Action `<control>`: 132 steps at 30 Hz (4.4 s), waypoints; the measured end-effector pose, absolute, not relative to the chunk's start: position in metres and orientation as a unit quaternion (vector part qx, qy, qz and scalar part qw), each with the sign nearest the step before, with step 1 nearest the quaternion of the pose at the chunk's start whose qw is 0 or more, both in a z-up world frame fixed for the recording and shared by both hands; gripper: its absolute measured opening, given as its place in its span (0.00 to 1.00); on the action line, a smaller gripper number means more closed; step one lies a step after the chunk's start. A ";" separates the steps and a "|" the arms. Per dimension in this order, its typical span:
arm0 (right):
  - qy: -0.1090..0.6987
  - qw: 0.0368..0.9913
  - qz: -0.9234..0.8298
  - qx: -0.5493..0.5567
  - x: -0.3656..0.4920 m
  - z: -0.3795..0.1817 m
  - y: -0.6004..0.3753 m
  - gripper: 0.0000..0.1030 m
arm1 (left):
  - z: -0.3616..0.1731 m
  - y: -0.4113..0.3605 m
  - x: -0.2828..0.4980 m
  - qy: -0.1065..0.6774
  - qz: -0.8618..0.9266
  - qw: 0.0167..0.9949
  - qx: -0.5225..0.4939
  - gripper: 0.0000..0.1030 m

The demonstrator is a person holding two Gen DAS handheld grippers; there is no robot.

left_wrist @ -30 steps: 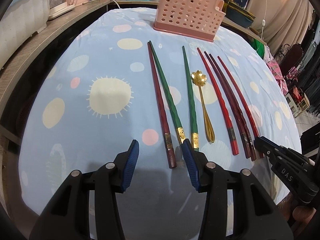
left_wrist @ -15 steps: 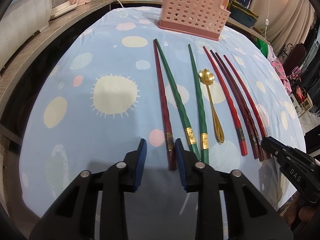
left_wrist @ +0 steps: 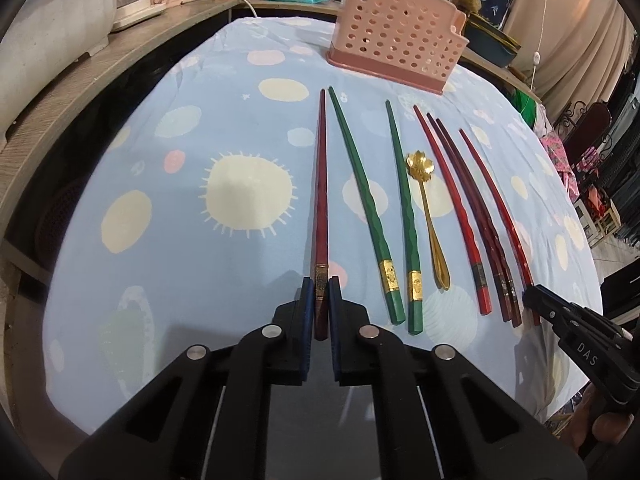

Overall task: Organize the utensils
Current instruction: 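Lift both chopsticks and carry them over the pink holder, then open both tools to drop the chopsticks into the pink holder, then move the left tool to a green chopstick while the right tool approaches a dark red chopstick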

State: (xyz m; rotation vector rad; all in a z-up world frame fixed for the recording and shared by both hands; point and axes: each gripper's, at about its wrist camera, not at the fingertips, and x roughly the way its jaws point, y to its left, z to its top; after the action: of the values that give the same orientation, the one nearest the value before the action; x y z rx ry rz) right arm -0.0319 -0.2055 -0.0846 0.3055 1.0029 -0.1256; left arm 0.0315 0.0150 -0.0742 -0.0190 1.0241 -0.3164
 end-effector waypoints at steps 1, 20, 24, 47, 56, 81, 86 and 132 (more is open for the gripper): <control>0.478 0.864 -0.060 0.147 -0.033 -0.084 -0.206 0.07 | -0.071 0.017 0.031 0.485 -0.149 0.862 -0.009 0.07; 0.383 0.903 -0.057 0.186 -0.030 0.003 -0.241 0.07 | 0.015 0.032 0.046 0.403 -0.155 0.901 -0.037 0.07; 0.351 0.917 -0.060 0.181 -0.022 0.030 -0.251 0.07 | 0.037 0.032 0.058 0.378 -0.157 0.911 -0.038 0.07; 0.227 0.952 -0.048 0.198 0.065 0.132 -0.293 0.07 | 0.167 0.001 0.149 0.235 -0.177 0.954 -0.058 0.07; 0.158 0.964 -0.032 0.210 0.116 0.185 -0.298 0.07 | 0.217 -0.025 0.190 0.180 -0.189 0.963 -0.071 0.07; 0.201 0.955 -0.047 0.215 0.227 0.134 -0.293 0.07 | 0.158 -0.051 0.277 0.231 -0.174 0.955 -0.066 0.07; 0.219 0.951 -0.048 0.212 0.233 0.120 -0.289 0.07 | 0.147 -0.048 0.282 0.247 -0.170 0.952 -0.068 0.07; 0.347 0.928 -0.045 0.128 0.056 0.019 -0.230 0.28 | 0.040 -0.009 0.125 0.354 -0.127 0.926 0.009 0.33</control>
State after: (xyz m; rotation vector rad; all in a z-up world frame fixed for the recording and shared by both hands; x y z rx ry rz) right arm 0.0559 -0.2300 0.0190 0.2630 0.7121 -0.0915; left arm 0.1254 -0.0093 0.0396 0.0189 0.7265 -0.2605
